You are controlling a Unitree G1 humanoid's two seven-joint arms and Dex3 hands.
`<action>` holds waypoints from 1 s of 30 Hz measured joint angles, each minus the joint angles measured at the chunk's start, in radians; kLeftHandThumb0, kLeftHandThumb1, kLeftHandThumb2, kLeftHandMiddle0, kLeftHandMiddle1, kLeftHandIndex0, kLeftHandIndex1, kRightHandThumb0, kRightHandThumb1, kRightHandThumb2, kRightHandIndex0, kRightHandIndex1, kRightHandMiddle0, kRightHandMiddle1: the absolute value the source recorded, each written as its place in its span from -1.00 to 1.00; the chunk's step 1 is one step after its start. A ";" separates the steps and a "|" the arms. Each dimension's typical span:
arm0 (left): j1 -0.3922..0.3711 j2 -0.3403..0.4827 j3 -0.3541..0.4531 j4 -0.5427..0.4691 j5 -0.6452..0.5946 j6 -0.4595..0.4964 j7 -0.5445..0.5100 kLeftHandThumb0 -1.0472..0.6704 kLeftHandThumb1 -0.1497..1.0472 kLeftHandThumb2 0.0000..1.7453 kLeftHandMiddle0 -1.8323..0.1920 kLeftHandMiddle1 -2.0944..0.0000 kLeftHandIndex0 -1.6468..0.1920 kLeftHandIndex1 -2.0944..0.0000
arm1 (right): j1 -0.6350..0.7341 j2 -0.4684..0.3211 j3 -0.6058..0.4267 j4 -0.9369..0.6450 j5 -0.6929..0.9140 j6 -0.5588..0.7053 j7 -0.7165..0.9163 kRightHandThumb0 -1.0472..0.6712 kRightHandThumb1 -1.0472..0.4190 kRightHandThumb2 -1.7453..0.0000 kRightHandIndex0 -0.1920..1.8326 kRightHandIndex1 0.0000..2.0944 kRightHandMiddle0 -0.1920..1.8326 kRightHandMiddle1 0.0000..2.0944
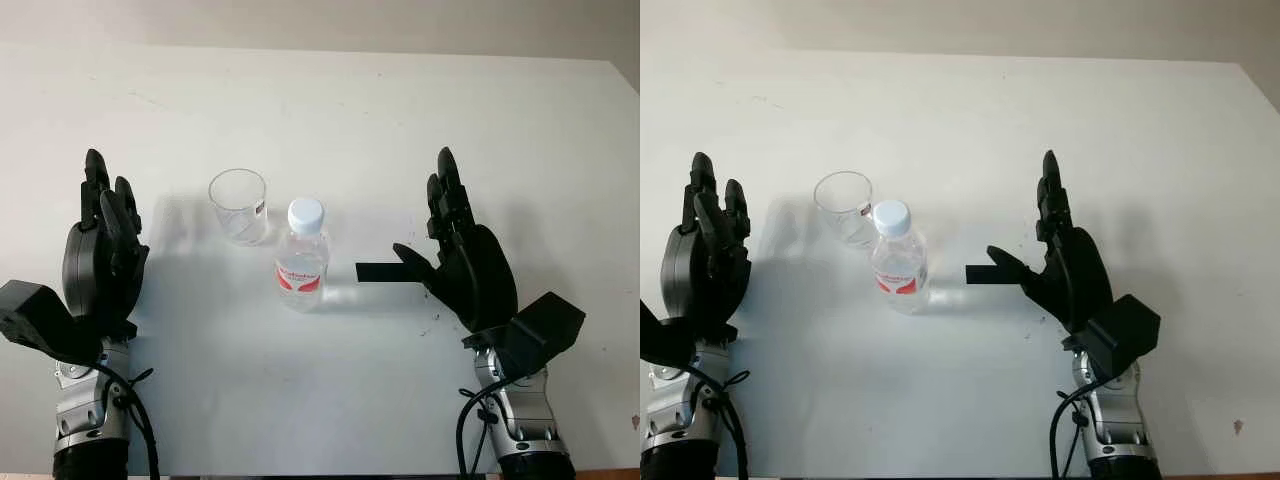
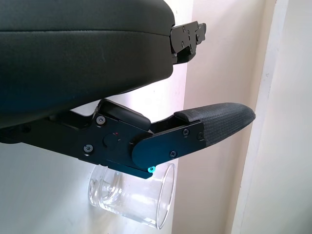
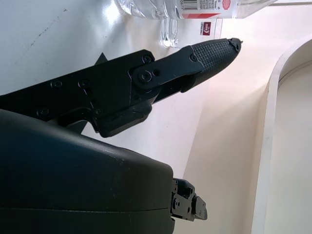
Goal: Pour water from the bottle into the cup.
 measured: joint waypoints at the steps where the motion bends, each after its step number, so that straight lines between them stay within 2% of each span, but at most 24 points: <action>1: 0.000 0.000 0.000 0.000 0.001 0.000 0.000 -0.69 1.00 -0.17 1.00 0.96 1.00 1.00 | 0.000 0.000 0.000 0.000 0.000 0.000 0.000 -0.79 -0.93 0.94 -1.00 -1.00 -1.00 -1.00; 10: -0.002 0.000 -0.003 0.000 0.002 0.002 0.008 -0.69 1.00 -0.18 1.00 0.96 1.00 1.00 | 0.000 -0.002 -0.001 0.004 0.010 0.004 0.021 -0.78 -0.94 0.94 -1.00 -1.00 -1.00 -1.00; 16: -0.003 0.000 -0.007 0.000 0.010 0.002 0.012 -0.70 1.00 -0.17 0.99 0.96 1.00 1.00 | -0.032 -0.028 -0.007 0.028 0.156 0.052 0.213 -0.69 -0.90 0.95 -1.00 -1.00 -1.00 -1.00; 23: -0.005 -0.001 -0.018 -0.001 0.012 0.004 0.018 -0.69 1.00 -0.17 1.00 0.95 1.00 1.00 | -0.179 -0.091 0.005 0.073 0.229 0.208 0.413 -0.75 -0.84 0.95 -0.91 -0.94 -0.90 -0.94; 30: -0.005 0.000 -0.020 -0.009 0.013 0.010 0.025 -0.70 1.00 -0.19 1.00 0.97 1.00 1.00 | -0.314 -0.096 0.032 0.202 0.203 0.255 0.493 -0.78 -0.83 0.94 -0.84 -0.92 -0.85 -0.92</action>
